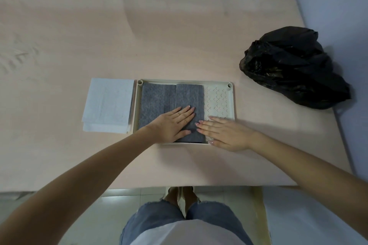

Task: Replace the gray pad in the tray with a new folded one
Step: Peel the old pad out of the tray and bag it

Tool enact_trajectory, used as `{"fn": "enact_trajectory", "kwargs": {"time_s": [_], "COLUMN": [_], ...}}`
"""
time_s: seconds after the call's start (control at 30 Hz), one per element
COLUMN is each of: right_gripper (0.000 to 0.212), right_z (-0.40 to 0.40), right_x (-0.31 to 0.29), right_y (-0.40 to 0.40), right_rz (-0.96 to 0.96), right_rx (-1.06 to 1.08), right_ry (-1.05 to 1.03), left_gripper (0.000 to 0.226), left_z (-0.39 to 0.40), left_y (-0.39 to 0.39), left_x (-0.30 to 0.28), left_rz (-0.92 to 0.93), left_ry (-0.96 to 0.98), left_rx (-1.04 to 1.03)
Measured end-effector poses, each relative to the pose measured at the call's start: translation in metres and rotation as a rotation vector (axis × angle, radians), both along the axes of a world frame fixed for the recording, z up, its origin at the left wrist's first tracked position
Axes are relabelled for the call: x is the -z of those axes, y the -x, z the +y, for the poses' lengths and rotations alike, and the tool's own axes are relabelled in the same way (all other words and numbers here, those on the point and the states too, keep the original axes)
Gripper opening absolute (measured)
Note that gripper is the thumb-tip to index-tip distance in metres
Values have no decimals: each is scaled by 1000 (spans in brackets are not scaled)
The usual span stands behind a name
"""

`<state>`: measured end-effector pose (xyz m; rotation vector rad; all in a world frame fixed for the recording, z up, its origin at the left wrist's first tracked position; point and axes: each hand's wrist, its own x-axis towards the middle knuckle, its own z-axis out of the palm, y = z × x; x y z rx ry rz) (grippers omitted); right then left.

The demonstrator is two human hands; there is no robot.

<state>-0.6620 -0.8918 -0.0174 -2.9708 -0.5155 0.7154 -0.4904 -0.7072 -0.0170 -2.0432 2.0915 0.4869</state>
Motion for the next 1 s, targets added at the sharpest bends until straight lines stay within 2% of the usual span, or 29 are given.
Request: {"fn": "enact_trajectory", "kwargs": {"time_s": [0.1,0.2,0.33,0.43,0.57,0.73,0.8,0.87,0.93,1.0], "right_gripper": [59,60,59,55,57,60,65,67,53,39], "right_z": [-4,-5,0,7,0,2,7,16,33,55], "right_x": [2,1,-5,-7,-6,-4,-7,-16,-25,-27], "right_y": [-2,-2,4,11,11,12,13,8,0,-16], "right_rz": [-9,-42,-59,-49,-9,5,15,7,-151,-354], "right_rx": [-20,-22,-66,-105,-43,-11,34,135,242,375], "right_ry": [7,1,-31,-49,-85,-100,-131,-179,-239,-299], "left_gripper": [67,67,77,72,73,77,75,60,40,25], "left_z": [14,31,33,32,29,27,26,25,25,24], "left_y": [-1,-1,-1,-3,2,-7,-5,2,2,-7], "left_x": [-8,-10,-6,-2,3,1,-2,-7,-13,-18], "left_rz": [80,61,58,44,37,79,185,427,576,542], "left_ry": [-4,-45,-79,-82,-98,-126,-107,-16,186,403], "left_rx": [133,237,248,242,188,217,140,-96,-341,-551]}}
